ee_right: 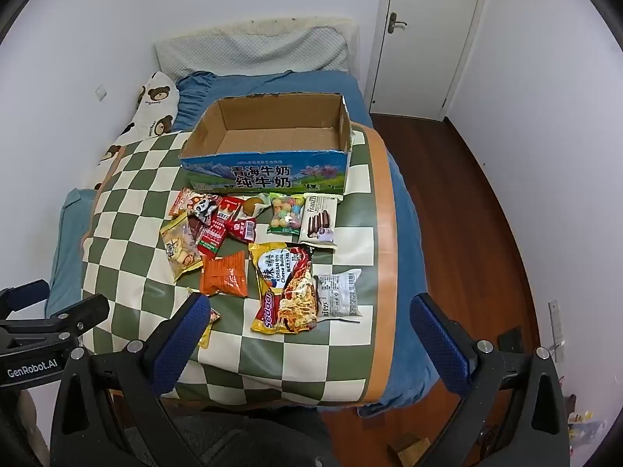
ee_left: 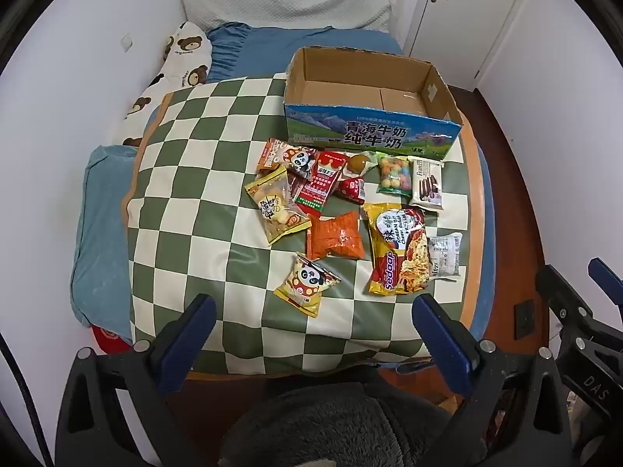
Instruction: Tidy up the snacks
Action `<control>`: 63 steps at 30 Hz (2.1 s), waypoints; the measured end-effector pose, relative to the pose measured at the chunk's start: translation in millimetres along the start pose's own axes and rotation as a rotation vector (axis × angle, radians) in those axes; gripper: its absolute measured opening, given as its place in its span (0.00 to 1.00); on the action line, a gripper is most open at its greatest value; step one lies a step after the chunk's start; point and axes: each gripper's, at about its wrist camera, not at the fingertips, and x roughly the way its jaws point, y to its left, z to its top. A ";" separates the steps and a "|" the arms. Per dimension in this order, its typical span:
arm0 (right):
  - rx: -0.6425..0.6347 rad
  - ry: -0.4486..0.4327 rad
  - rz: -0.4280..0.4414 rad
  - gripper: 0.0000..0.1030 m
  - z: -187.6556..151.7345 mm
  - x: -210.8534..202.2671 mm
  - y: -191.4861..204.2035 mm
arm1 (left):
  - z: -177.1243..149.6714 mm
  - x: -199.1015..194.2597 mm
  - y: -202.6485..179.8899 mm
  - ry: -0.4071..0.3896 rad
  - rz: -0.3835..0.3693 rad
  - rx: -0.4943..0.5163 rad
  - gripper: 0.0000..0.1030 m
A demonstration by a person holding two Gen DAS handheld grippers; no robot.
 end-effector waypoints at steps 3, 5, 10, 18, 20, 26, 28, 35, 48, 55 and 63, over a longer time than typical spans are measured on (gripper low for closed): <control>-0.002 -0.002 -0.003 1.00 -0.2 -1.5 -0.6 | 1.6 -0.2 -3.9 -0.005 0.014 0.011 1.00; 0.000 -0.004 -0.002 1.00 -0.3 -2.1 -1.2 | 1.9 0.3 -3.8 -0.007 0.004 0.007 1.00; 0.002 0.003 0.000 1.00 0.0 -2.2 0.0 | -0.3 -3.2 -1.7 -0.015 -0.009 -0.004 1.00; 0.004 -0.002 0.012 1.00 -0.7 -2.4 0.2 | -0.8 -7.8 -0.3 -0.021 -0.004 -0.003 1.00; 0.011 -0.001 0.019 1.00 -4.4 -4.4 -2.4 | -1.0 -7.3 0.9 -0.023 -0.005 -0.003 1.00; 0.018 -0.018 0.017 1.00 -6.1 -7.0 -1.7 | -4.2 -14.0 4.6 -0.028 -0.005 0.001 1.00; 0.017 -0.022 0.017 1.00 -4.7 -8.0 -1.4 | -3.8 -15.5 4.8 -0.029 -0.005 0.001 1.00; 0.023 -0.019 0.020 1.00 -1.6 -10.3 -4.1 | -1.4 -14.6 -0.1 -0.032 -0.002 0.006 1.00; 0.023 -0.027 0.025 1.00 0.3 -9.0 -4.0 | 2.4 -15.0 -5.6 -0.035 0.004 0.008 1.00; 0.020 -0.026 0.030 1.00 0.6 -9.6 -3.7 | 3.8 -15.4 -5.3 -0.036 0.004 0.009 1.00; 0.019 -0.028 0.031 1.00 1.3 -10.6 -3.3 | 3.1 -15.9 -4.2 -0.036 0.002 0.010 1.00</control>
